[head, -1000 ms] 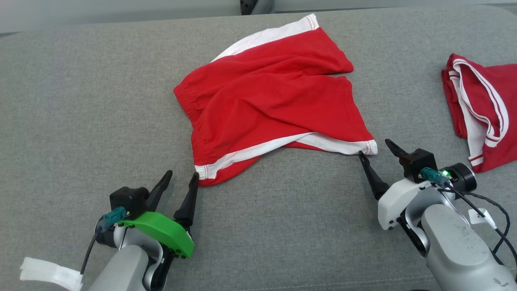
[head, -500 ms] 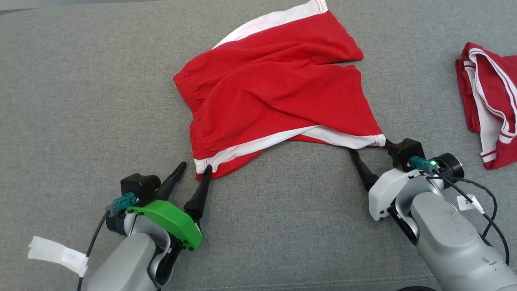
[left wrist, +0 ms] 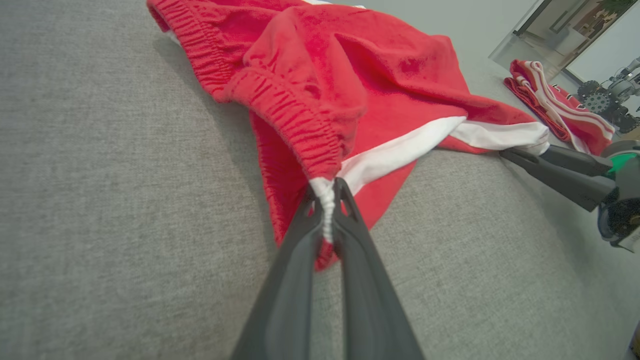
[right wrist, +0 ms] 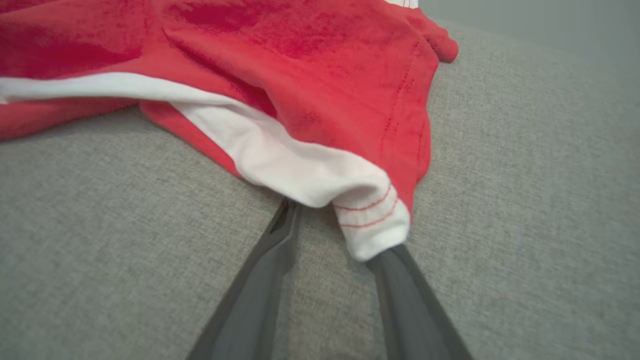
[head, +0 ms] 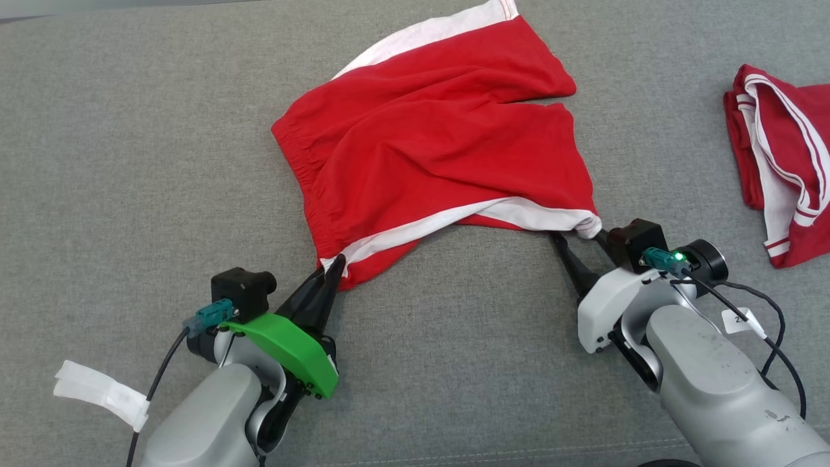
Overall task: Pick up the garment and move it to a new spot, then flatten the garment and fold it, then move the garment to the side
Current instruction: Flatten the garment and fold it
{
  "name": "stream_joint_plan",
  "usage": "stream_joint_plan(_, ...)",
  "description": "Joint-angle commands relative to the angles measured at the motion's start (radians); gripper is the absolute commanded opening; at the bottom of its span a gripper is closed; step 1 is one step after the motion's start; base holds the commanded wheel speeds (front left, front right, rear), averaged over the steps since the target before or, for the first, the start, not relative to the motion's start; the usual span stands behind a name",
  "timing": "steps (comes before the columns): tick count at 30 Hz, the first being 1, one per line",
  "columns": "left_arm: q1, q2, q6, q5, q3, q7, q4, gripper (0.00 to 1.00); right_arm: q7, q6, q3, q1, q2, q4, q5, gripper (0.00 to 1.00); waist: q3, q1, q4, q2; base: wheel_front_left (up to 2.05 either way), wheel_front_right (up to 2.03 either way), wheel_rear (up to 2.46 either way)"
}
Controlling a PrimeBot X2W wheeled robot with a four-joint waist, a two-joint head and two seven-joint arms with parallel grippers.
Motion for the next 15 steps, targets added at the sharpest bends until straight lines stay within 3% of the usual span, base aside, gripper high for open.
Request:
stream_joint_plan(1,-0.016,0.011,-0.003,-0.015,-0.012,0.000,-0.007,0.00,-0.002,-0.001,0.010,0.003,0.002,-0.003,0.008,0.00,-0.001,0.0000,-0.002,0.0000,0.00,0.00,0.00)
stream_joint_plan(7,-0.014,0.046,-0.003,-0.056,-0.051,0.000,-0.069,0.00,-0.002,-0.001,0.024,0.018,-0.028,-0.055,0.072,0.00,-0.009,0.0000,-0.010,0.0000,0.00,0.00,0.00)
stream_joint_plan(10,0.003,0.083,-0.003,-0.112,-0.067,0.000,-0.161,0.00,-0.002,-0.001,0.038,0.049,-0.069,-0.143,0.162,0.00,0.005,0.0000,-0.007,0.0000,0.00,0.00,0.00)
stream_joint_plan(12,-0.007,0.118,-0.003,-0.177,-0.074,0.006,-0.272,0.00,0.026,-0.001,0.045,0.059,-0.124,-0.250,0.263,0.00,0.035,0.0000,0.000,0.0000,0.00,0.00,0.00)
stream_joint_plan(15,-0.114,0.220,-0.003,-0.223,-0.085,0.078,-0.440,0.00,0.123,-0.001,0.031,0.034,-0.261,-0.447,0.387,0.00,0.106,0.0000,0.018,0.0000,0.00,0.00,0.00)
